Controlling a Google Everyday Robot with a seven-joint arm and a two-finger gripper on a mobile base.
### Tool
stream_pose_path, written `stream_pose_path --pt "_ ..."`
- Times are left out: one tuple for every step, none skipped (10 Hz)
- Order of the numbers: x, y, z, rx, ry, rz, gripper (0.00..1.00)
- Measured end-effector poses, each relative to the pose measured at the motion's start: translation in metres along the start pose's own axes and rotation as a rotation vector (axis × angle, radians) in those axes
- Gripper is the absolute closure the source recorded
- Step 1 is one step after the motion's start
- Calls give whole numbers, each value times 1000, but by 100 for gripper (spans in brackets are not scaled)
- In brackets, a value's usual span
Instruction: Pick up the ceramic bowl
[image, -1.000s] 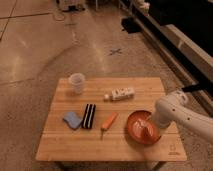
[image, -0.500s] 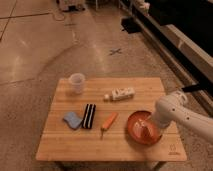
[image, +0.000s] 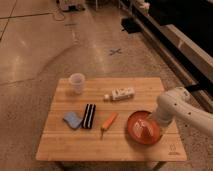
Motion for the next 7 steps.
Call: stream_pose_path --pt "4 4 -1 -7 -4 3 35" --pt "9 8 -2 -10 -6 6 35" --pt "13 14 -4 -13 -7 10 35" --pt "17 18 -7 -13 -8 13 35" --pt "19 20 -10 -13 -11 14 35" --pt "20 21 -12 -10 -11 10 35" --pt "21 23 -15 -9 -13 4 35"
